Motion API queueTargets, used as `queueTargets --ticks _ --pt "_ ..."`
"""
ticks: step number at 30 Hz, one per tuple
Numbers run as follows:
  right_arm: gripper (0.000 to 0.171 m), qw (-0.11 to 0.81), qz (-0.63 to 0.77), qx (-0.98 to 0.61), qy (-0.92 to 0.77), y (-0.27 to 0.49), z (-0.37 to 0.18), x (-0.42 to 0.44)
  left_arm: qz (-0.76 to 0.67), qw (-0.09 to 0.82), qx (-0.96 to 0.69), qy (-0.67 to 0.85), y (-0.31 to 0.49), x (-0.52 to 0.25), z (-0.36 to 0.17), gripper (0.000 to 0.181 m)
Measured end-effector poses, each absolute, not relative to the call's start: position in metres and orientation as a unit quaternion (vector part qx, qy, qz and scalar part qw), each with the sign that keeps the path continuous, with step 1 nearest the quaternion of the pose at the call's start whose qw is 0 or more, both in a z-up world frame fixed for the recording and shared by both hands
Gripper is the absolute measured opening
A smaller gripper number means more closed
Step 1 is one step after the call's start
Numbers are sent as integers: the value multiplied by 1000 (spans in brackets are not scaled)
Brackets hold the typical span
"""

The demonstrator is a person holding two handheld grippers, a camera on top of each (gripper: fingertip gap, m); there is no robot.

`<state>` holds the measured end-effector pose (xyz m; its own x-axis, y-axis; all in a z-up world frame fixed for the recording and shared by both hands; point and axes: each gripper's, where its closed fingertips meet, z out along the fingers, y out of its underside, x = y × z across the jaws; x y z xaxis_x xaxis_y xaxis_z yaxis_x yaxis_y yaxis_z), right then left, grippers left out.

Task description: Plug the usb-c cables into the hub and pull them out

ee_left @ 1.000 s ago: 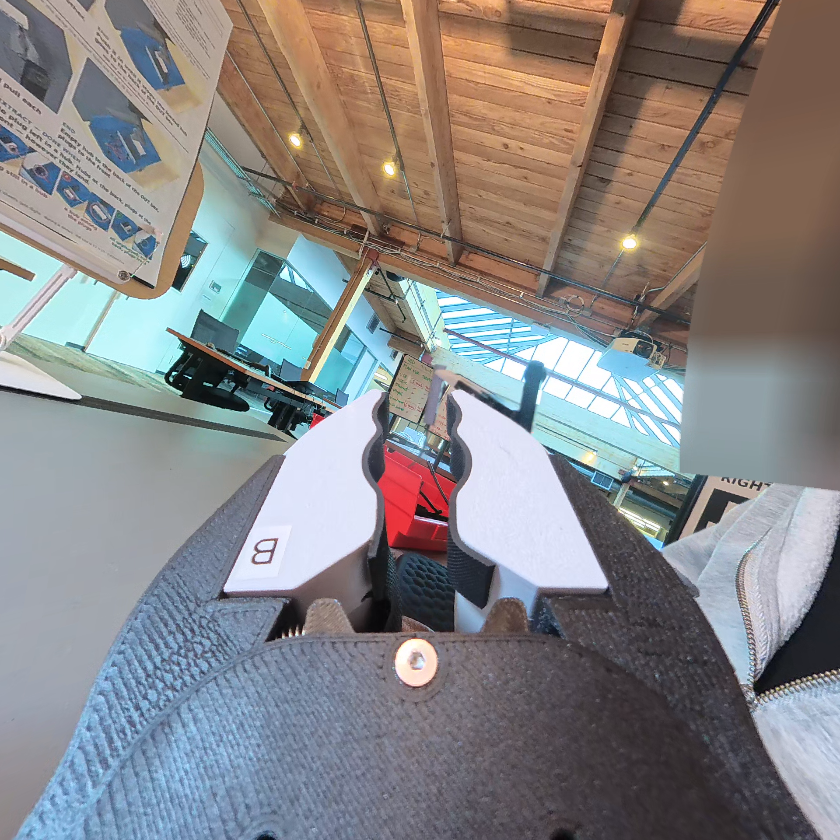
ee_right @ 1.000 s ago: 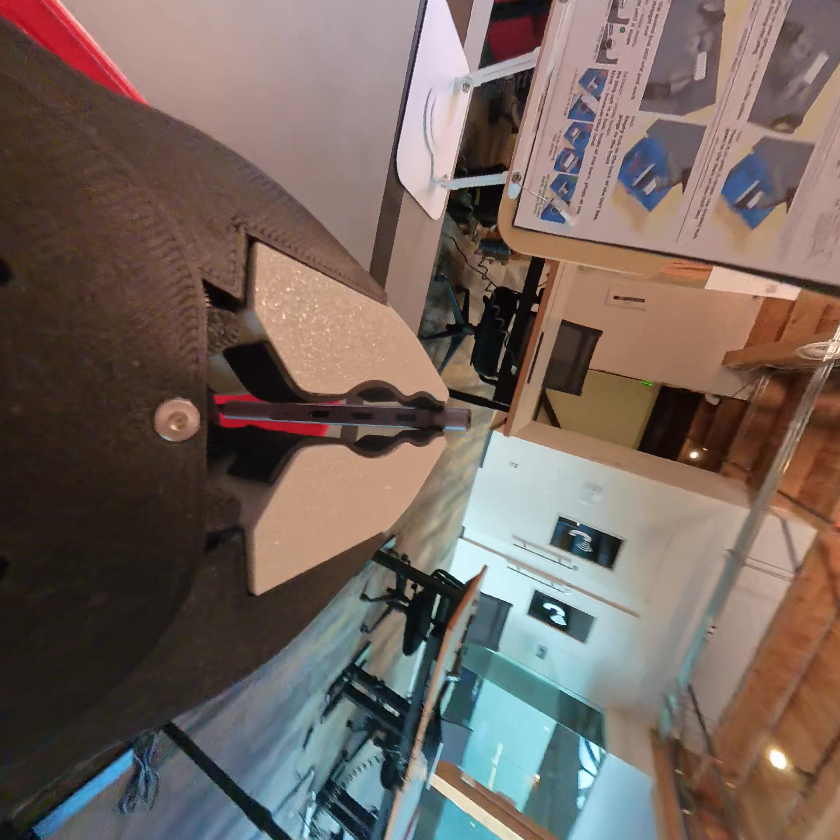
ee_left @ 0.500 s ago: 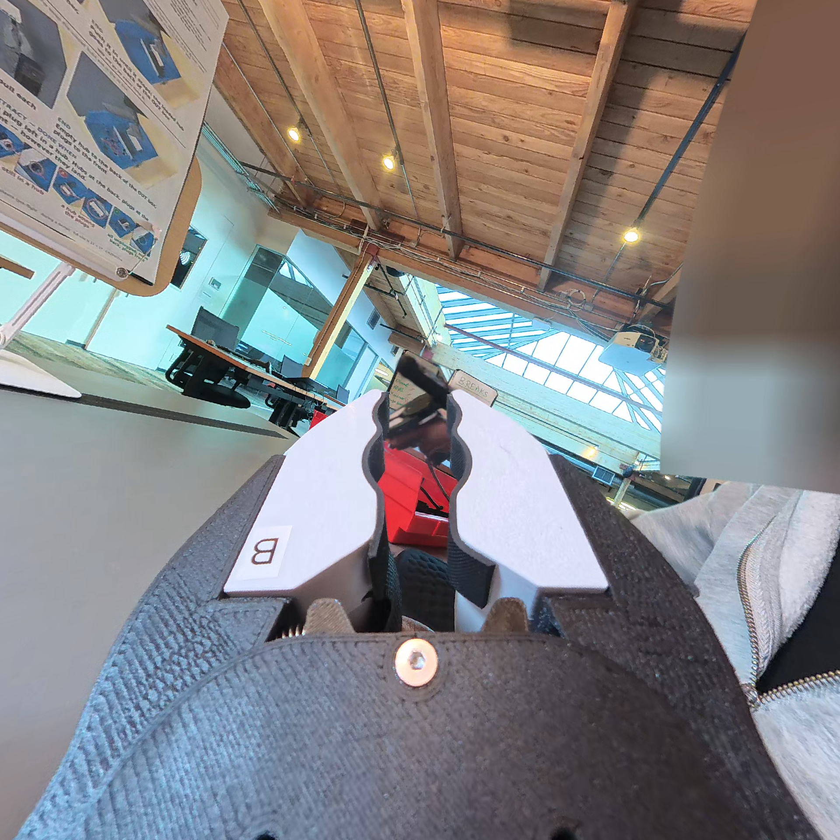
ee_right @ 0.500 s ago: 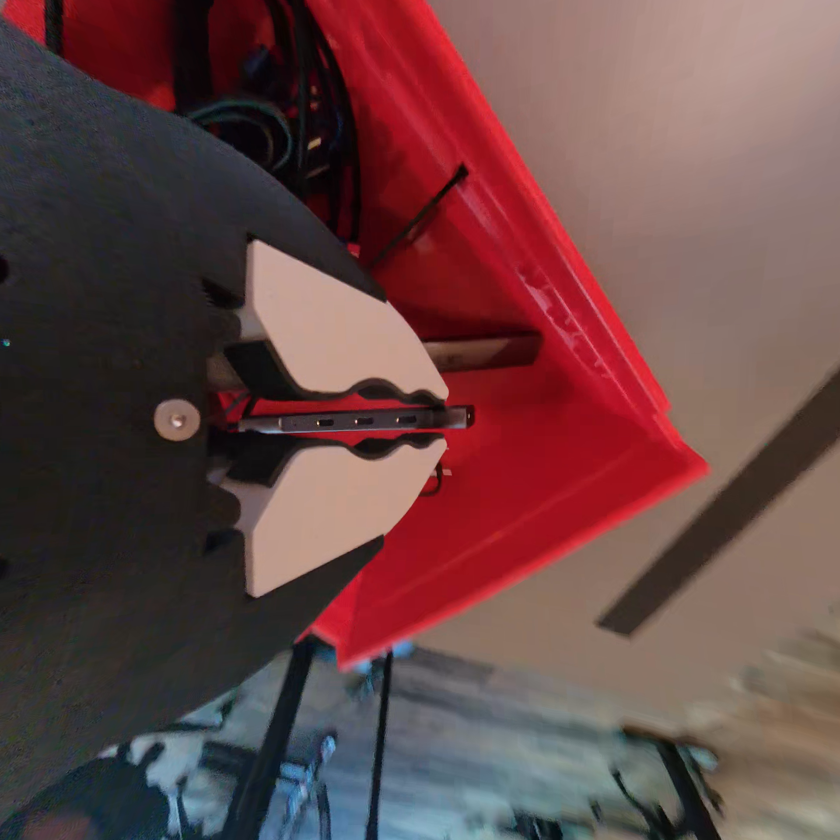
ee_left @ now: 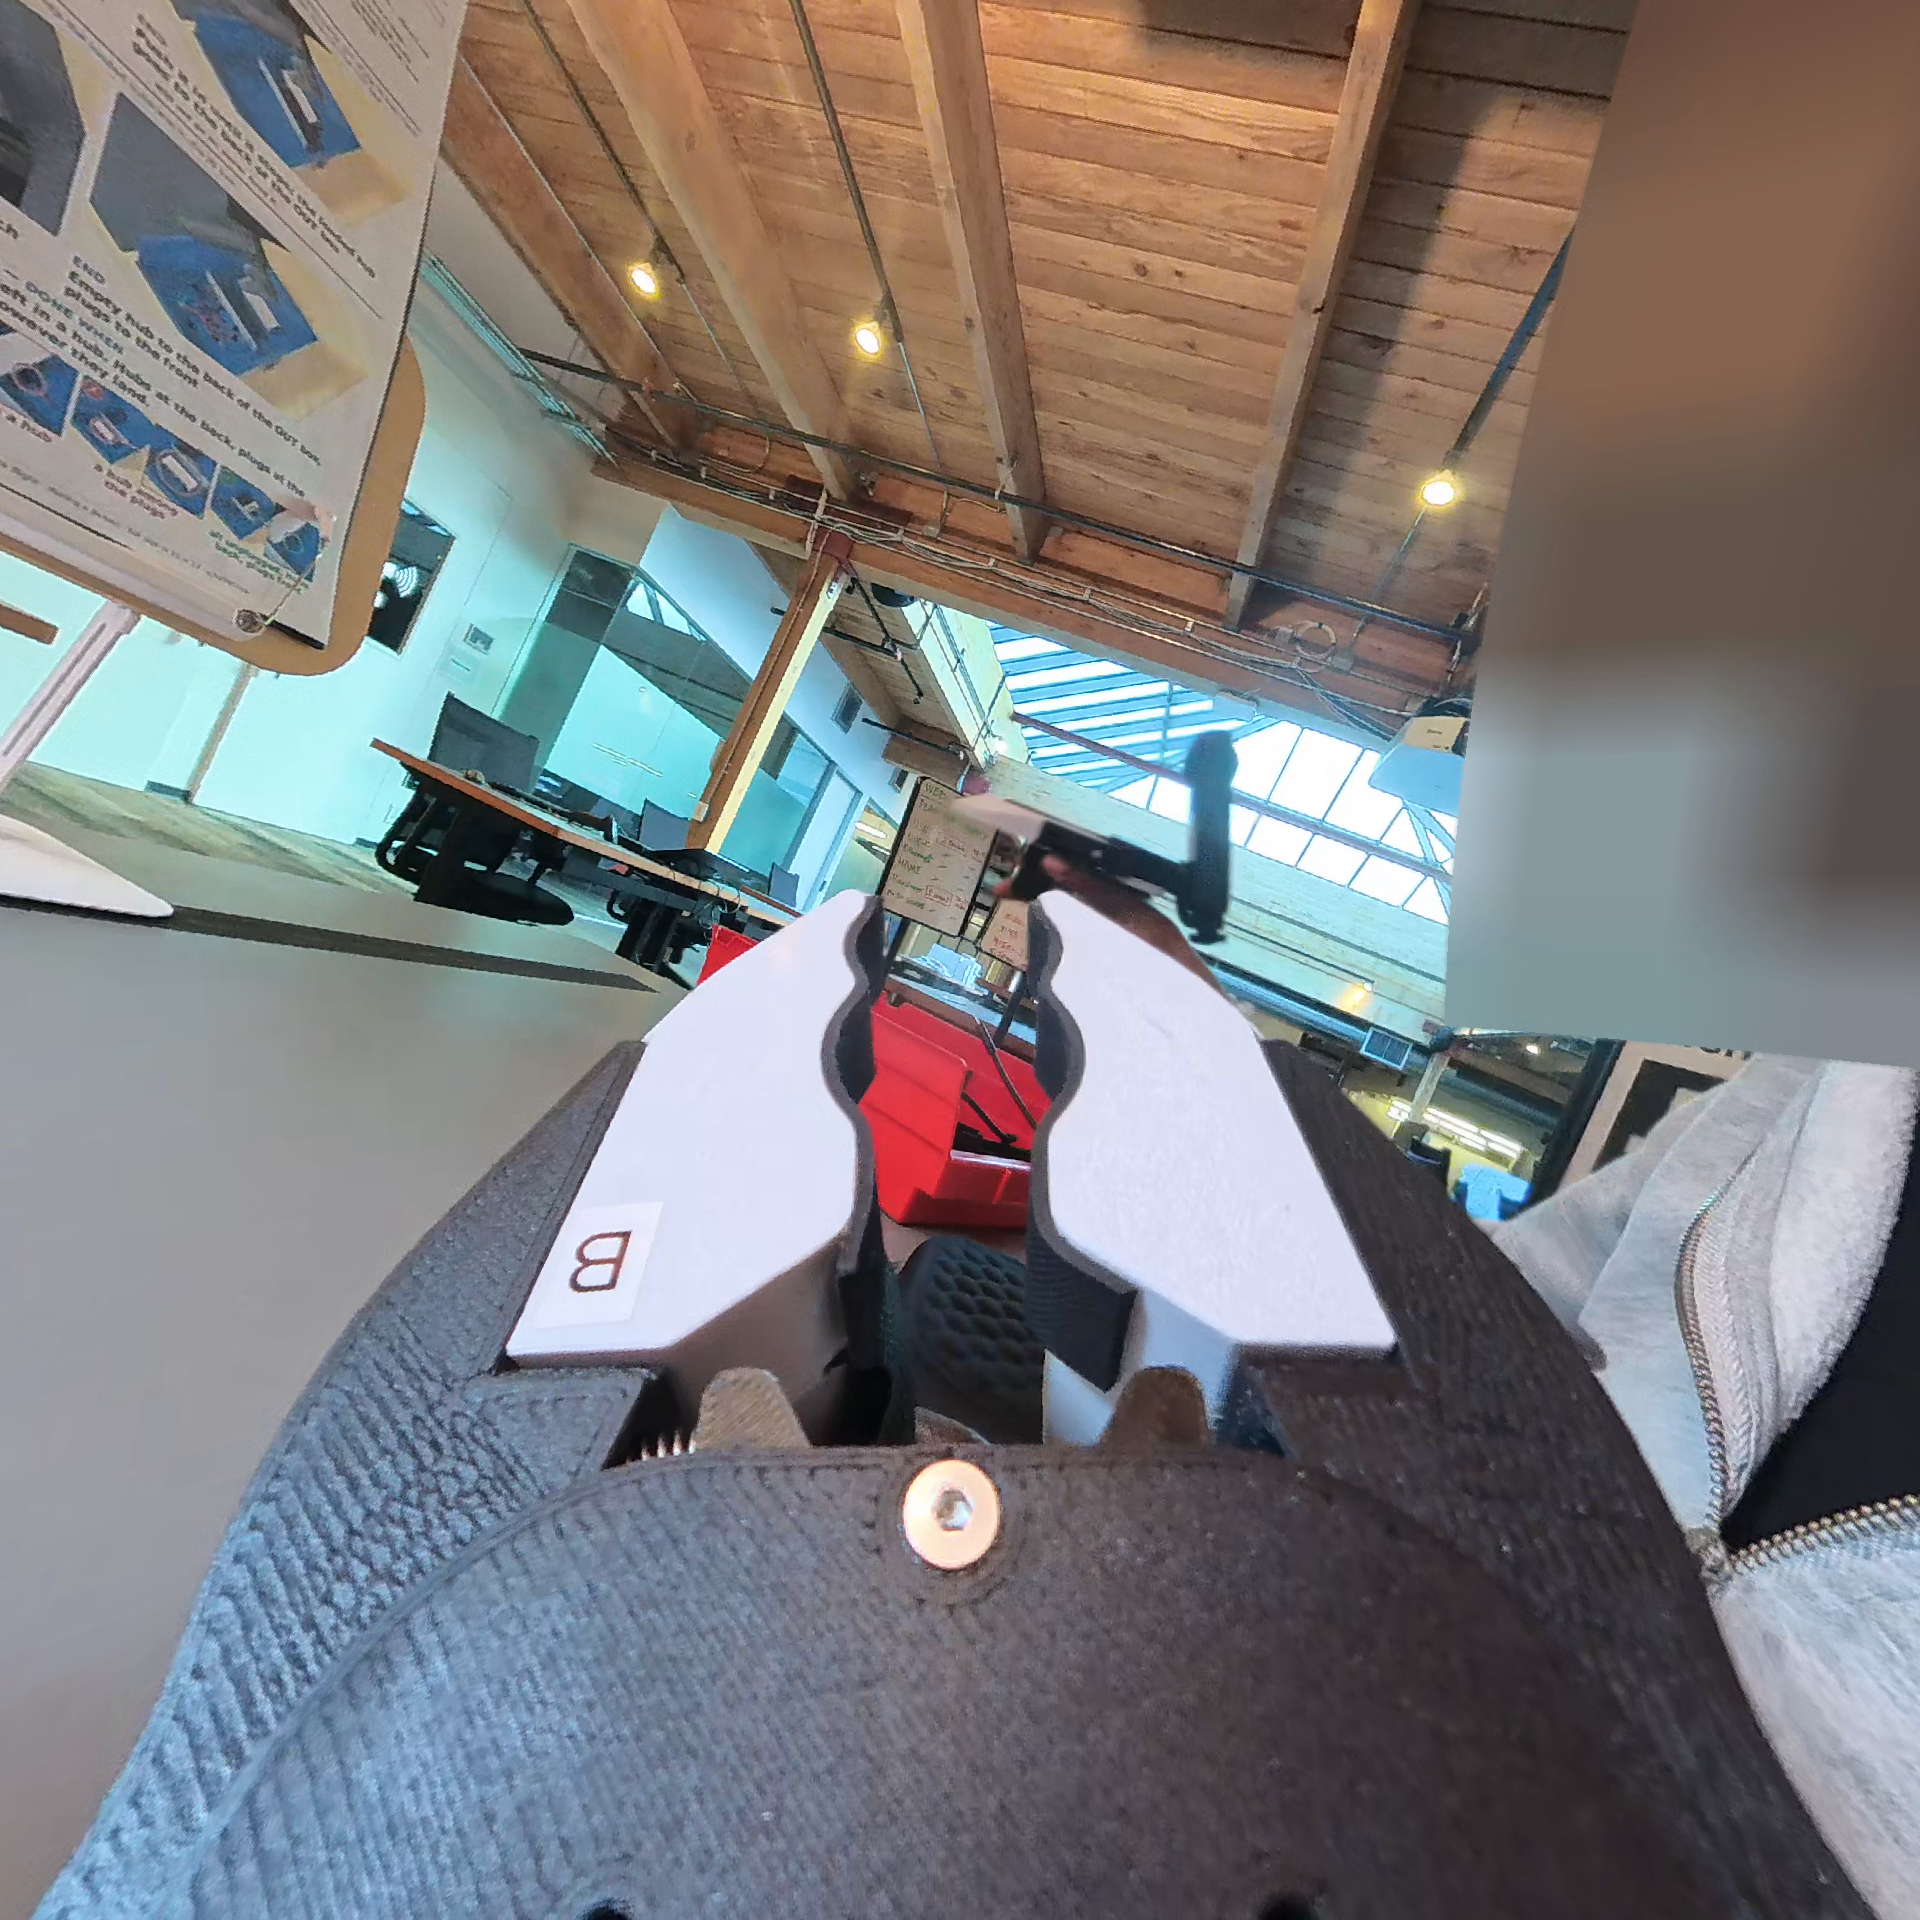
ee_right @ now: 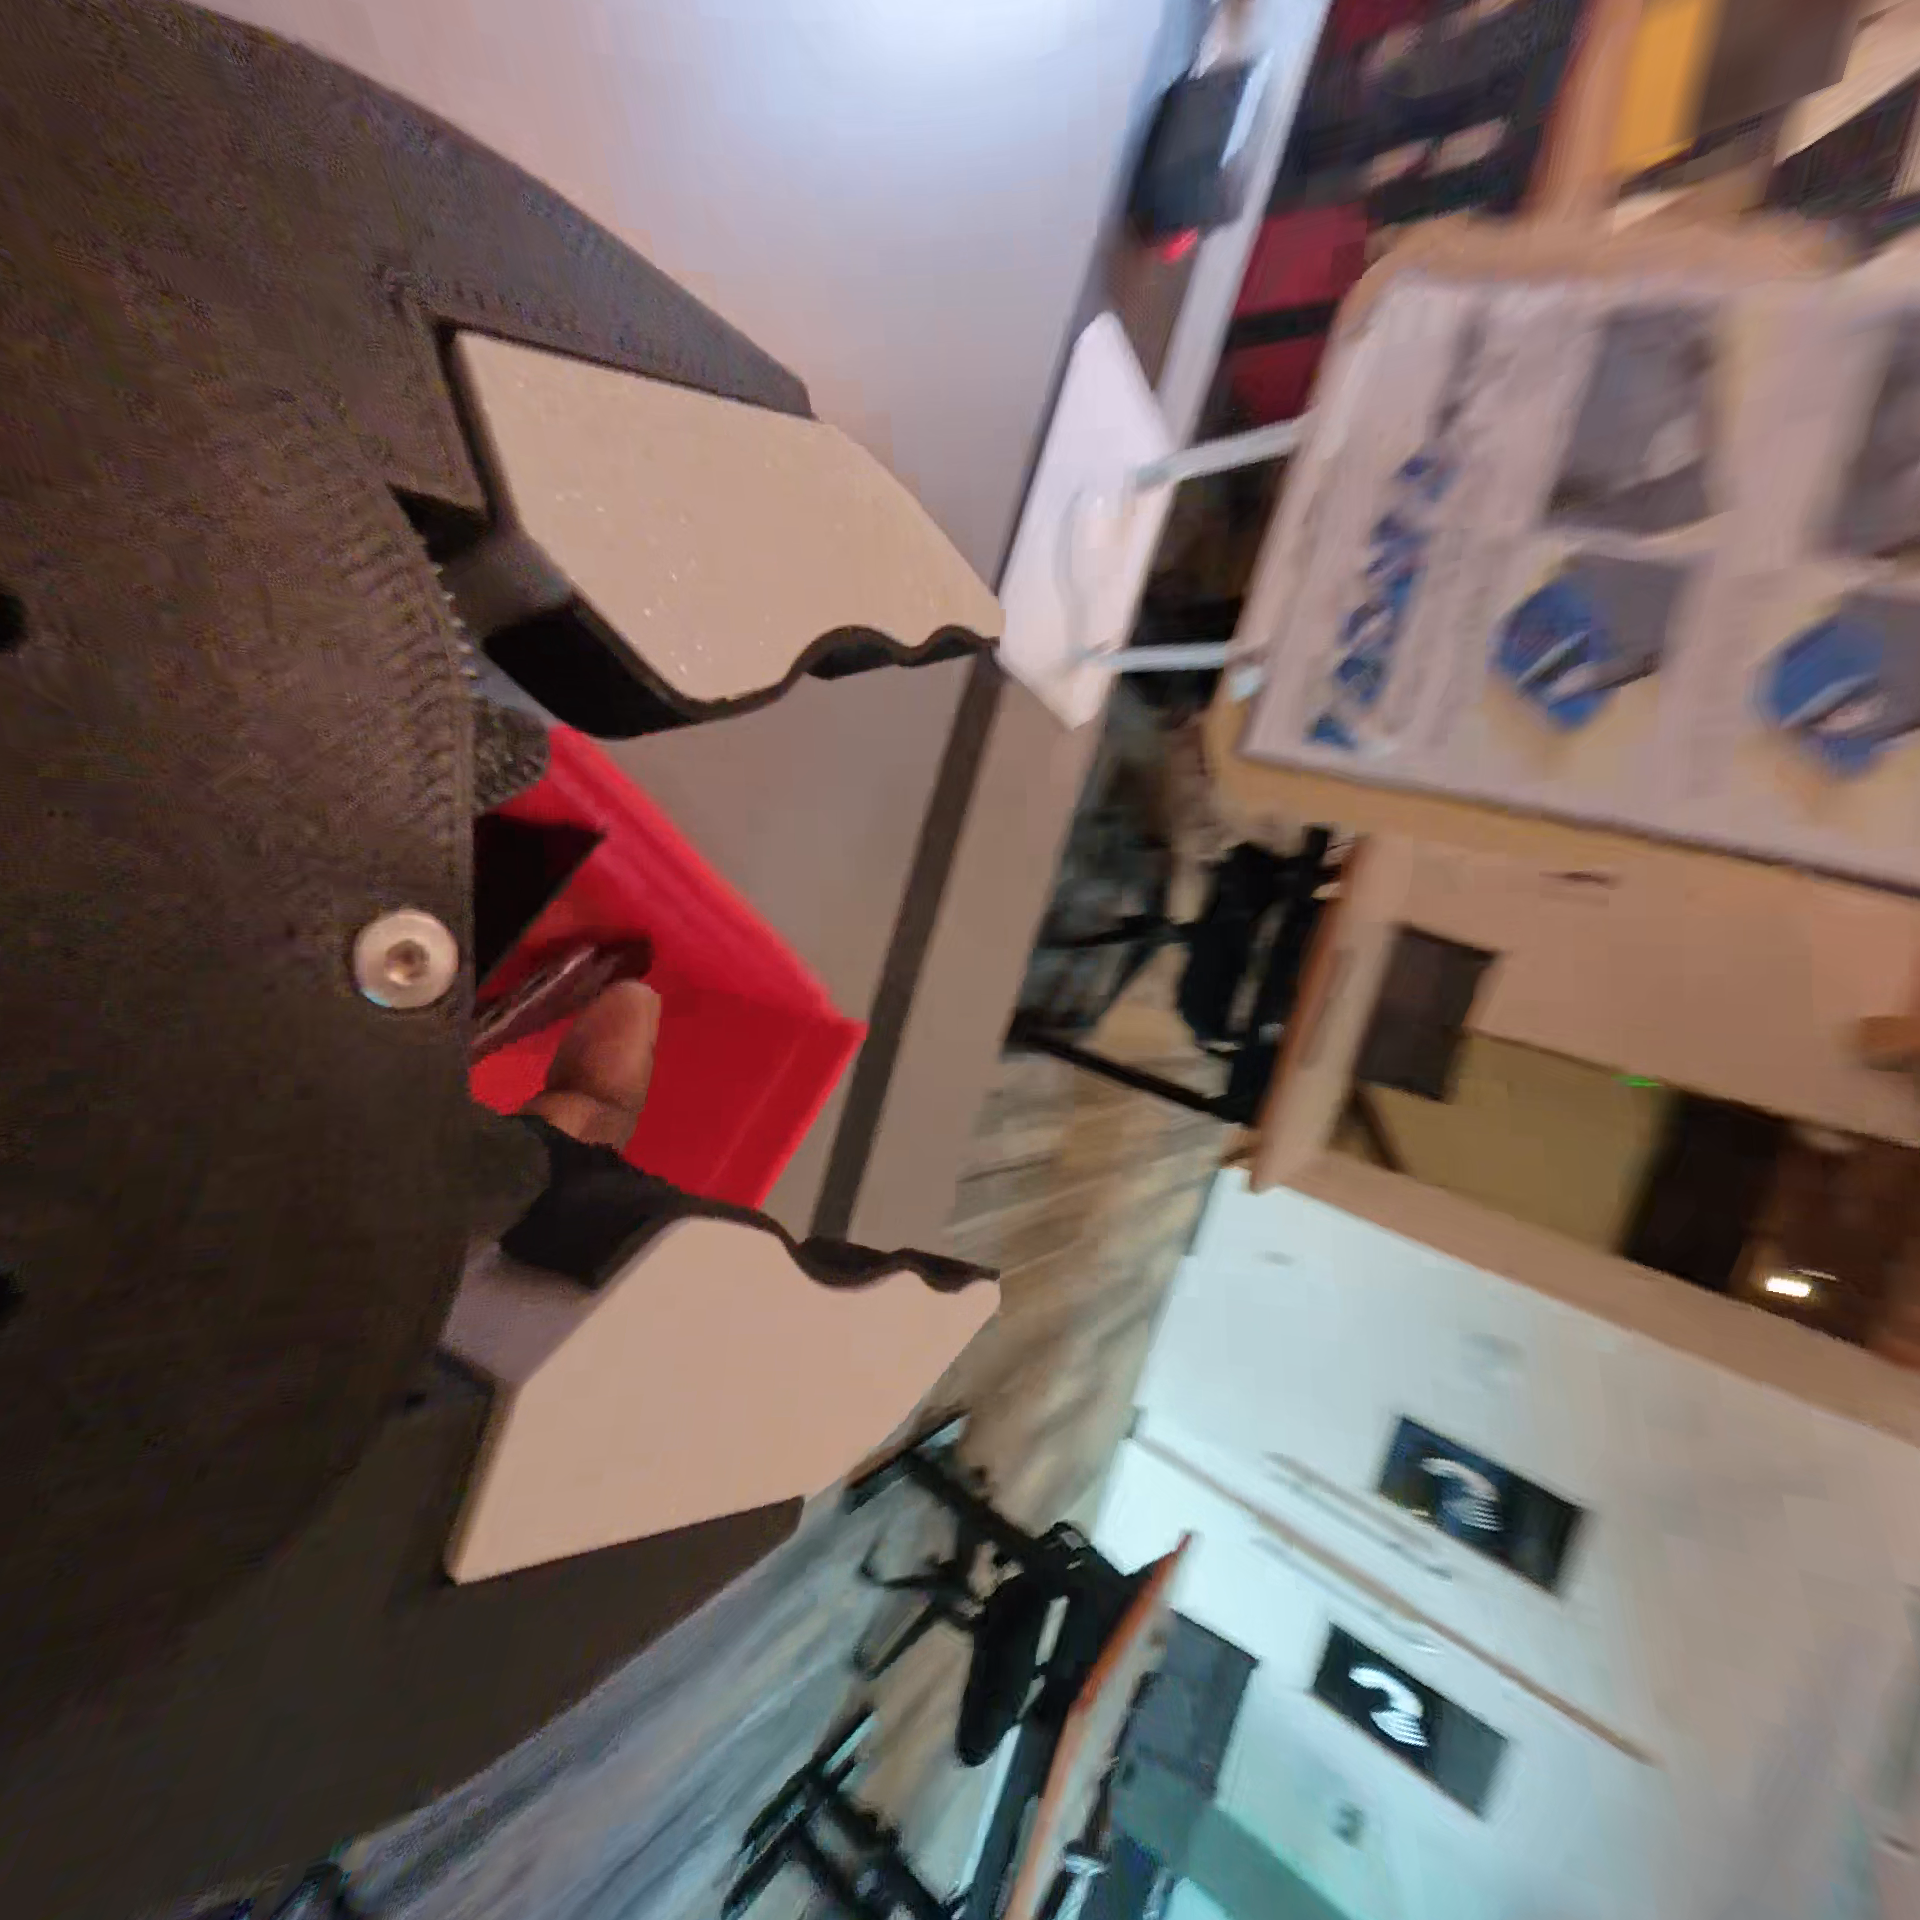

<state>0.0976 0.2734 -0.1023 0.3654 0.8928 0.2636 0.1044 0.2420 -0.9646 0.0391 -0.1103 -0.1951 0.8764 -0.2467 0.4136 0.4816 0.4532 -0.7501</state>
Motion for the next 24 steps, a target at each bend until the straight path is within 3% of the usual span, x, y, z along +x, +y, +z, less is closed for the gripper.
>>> queueTargets --ticks 4,8,11,15,17,20,24 --pt "121 657 412 -494 -394 219 -97 132 -195 852 -474 -109 -110 43 -192 42" --pt "136 652 438 -505 -357 189 -131 157 -88 900 -416 -91 -122 40 -174 99" --pt "146 609 379 -555 -422 183 -178 154 -48 911 -404 -72 -127 44 -167 120" --pt "146 599 270 -584 -477 194 -206 139 -30 910 -407 -77 -127 40 -167 129" --pt "130 555 242 -616 -504 187 -229 133 -11 910 -406 -80 -129 38 -166 129" --pt "125 509 229 -644 -523 176 -257 123 -8 912 -402 -85 -130 36 -166 129" --pt "105 490 171 -661 -541 179 -284 117 -18 911 -401 -94 -131 34 -167 129"
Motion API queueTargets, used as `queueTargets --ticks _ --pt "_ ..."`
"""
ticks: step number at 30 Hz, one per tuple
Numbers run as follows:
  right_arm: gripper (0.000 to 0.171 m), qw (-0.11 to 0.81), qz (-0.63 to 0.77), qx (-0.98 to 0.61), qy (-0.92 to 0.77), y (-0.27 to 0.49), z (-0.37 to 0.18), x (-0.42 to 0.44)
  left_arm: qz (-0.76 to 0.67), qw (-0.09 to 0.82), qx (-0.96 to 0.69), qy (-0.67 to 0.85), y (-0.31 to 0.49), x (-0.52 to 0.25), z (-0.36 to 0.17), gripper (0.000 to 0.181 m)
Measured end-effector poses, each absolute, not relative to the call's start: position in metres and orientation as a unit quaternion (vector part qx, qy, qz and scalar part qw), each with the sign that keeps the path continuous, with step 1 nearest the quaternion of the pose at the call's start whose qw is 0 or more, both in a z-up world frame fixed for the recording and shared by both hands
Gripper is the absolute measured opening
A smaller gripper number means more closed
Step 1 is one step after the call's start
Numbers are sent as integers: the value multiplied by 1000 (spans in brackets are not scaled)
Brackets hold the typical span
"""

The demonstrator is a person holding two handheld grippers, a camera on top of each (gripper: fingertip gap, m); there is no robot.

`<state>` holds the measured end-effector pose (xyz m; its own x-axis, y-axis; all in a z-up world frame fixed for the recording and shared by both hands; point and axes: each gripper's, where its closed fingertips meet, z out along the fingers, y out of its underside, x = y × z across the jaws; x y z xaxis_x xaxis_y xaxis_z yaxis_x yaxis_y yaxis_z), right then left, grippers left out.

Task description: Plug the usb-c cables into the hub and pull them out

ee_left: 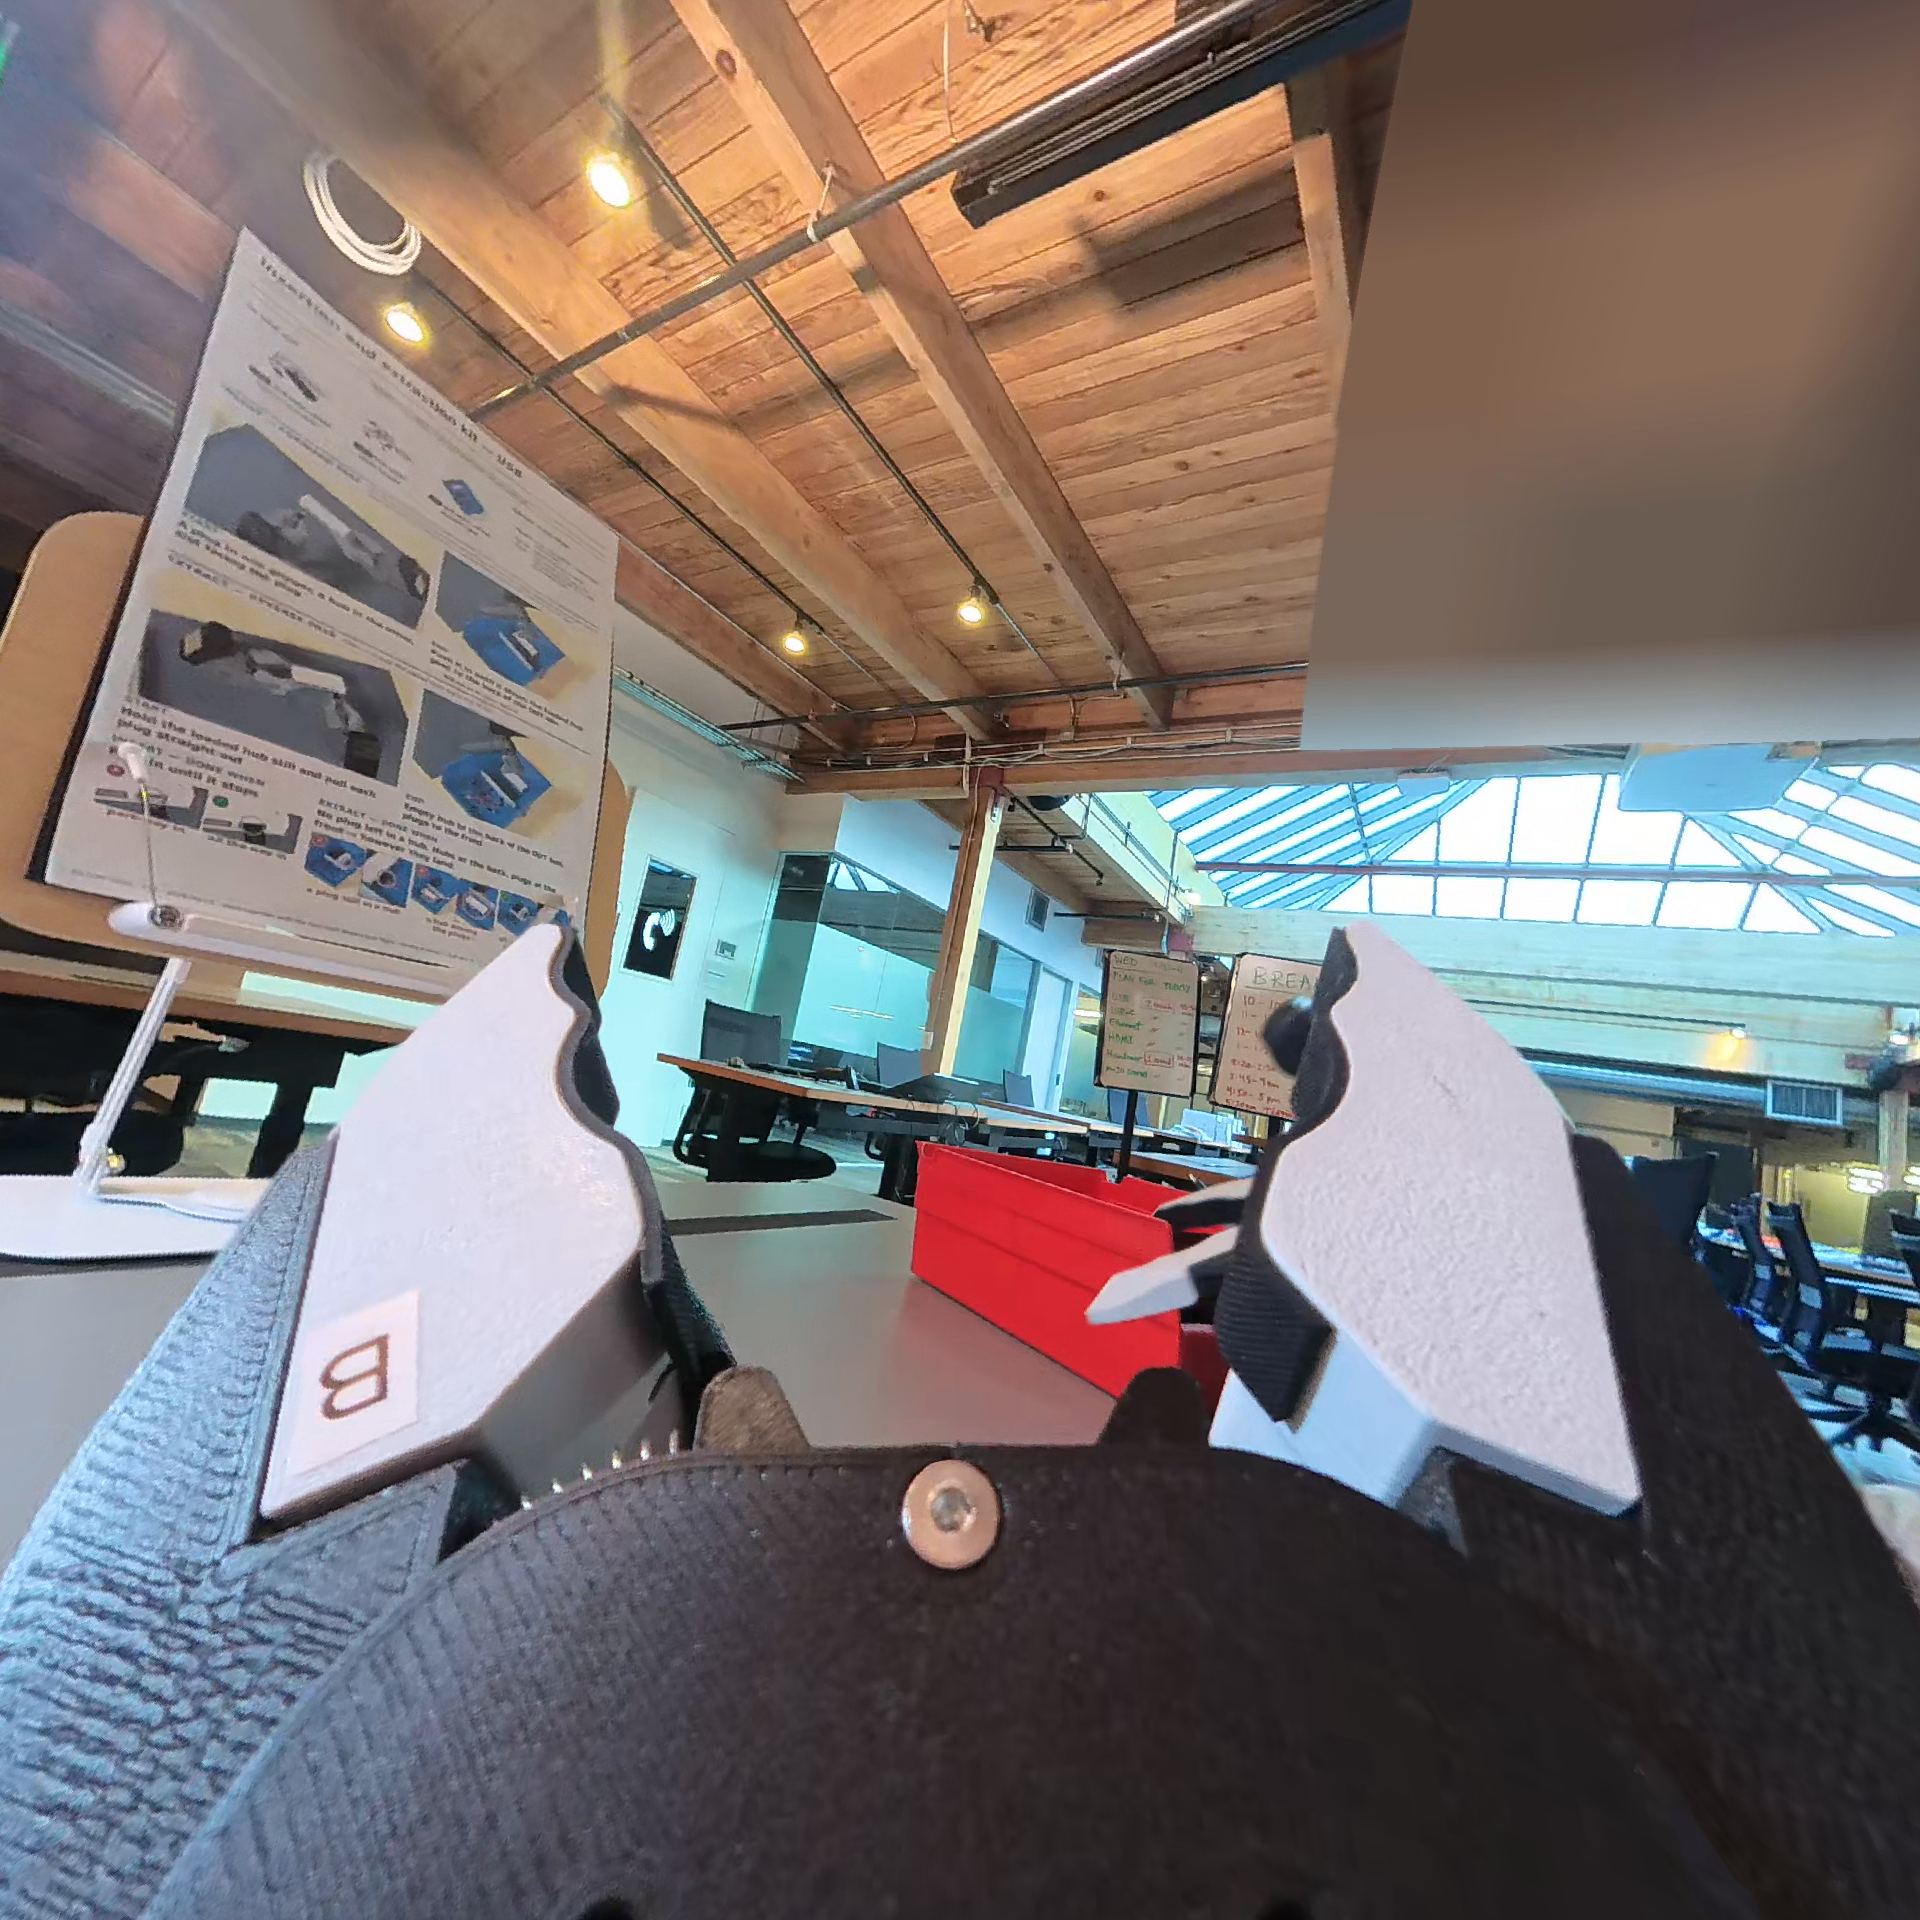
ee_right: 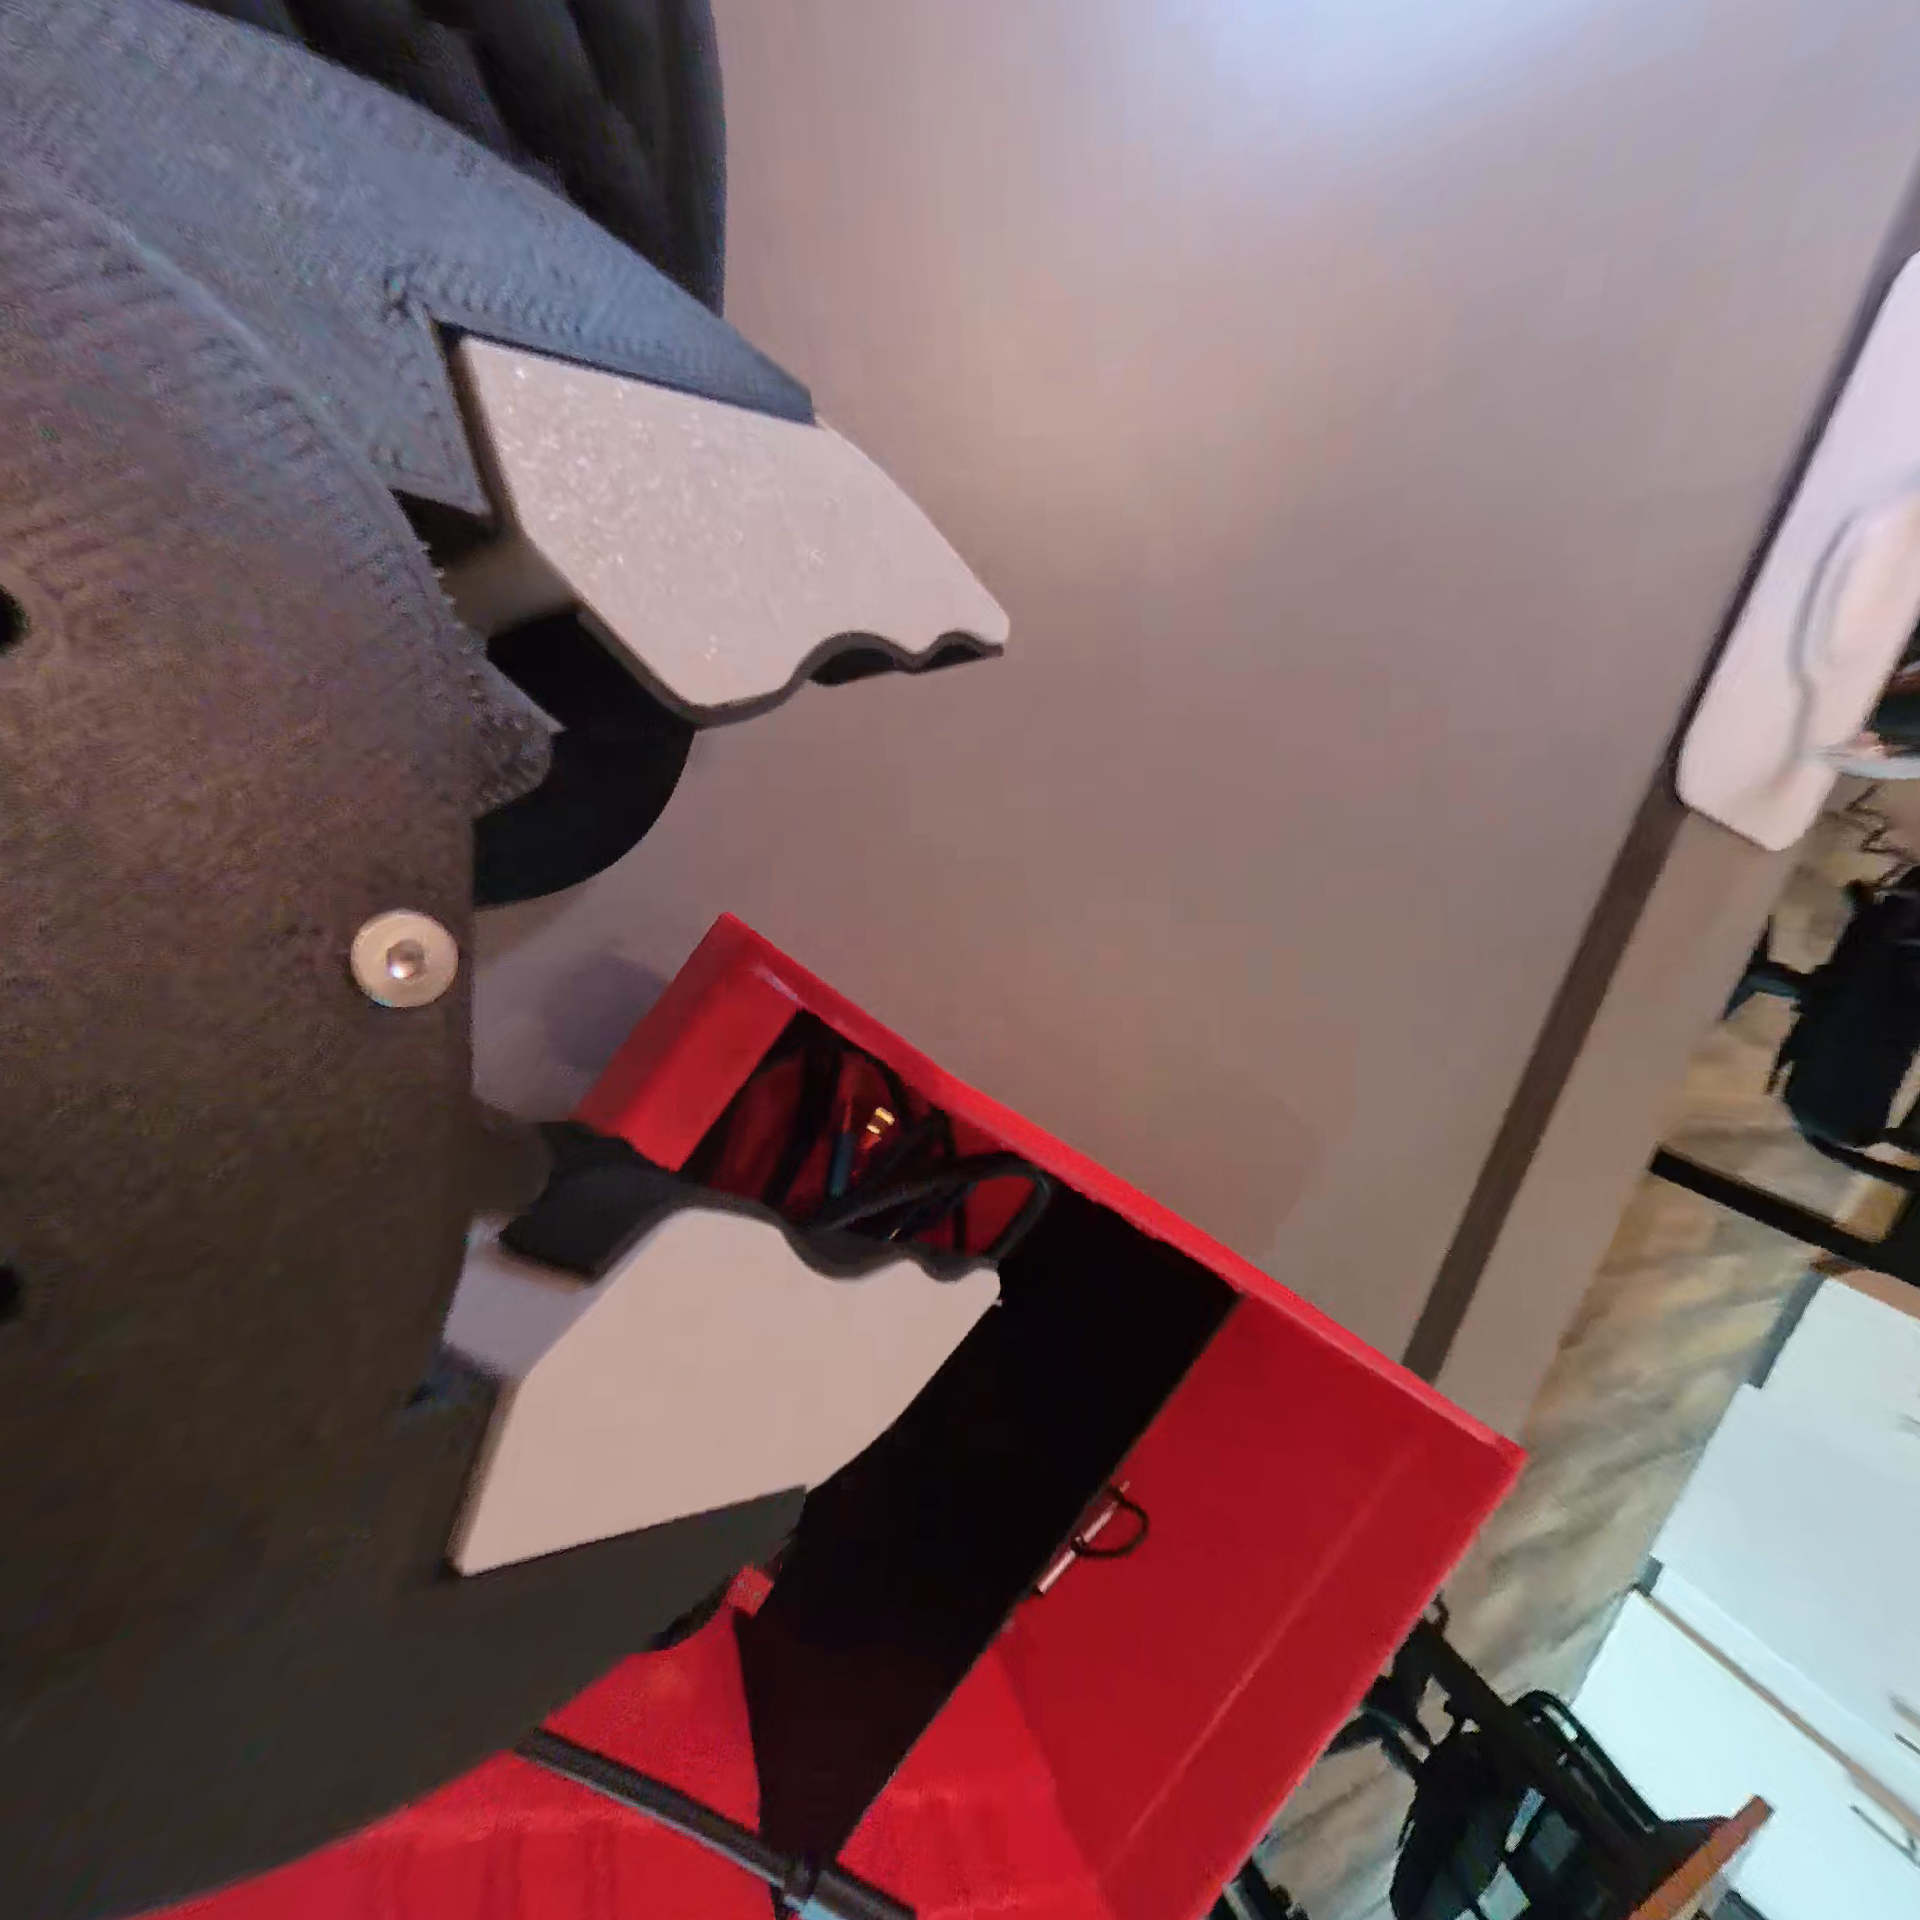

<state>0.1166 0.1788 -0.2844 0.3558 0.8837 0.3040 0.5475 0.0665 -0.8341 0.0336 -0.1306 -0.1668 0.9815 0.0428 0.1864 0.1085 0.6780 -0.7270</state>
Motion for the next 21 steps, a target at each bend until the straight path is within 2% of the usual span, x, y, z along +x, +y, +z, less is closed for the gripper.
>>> queueTargets --ticks 3,6,14,21 --pt "77 494 122 -673 -536 192 -298 115 -20 909 -406 -96 -129 33 -168 127" --pt "22 554 38 -651 -518 213 -292 119 -22 906 -410 -100 -127 32 -170 126" --pt "25 545 55 -641 -537 192 -293 88 -25 905 -412 -100 -127 33 -170 124" --pt "27 524 80 -596 -602 127 -293 41 -5 904 -420 -87 -127 37 -168 122"
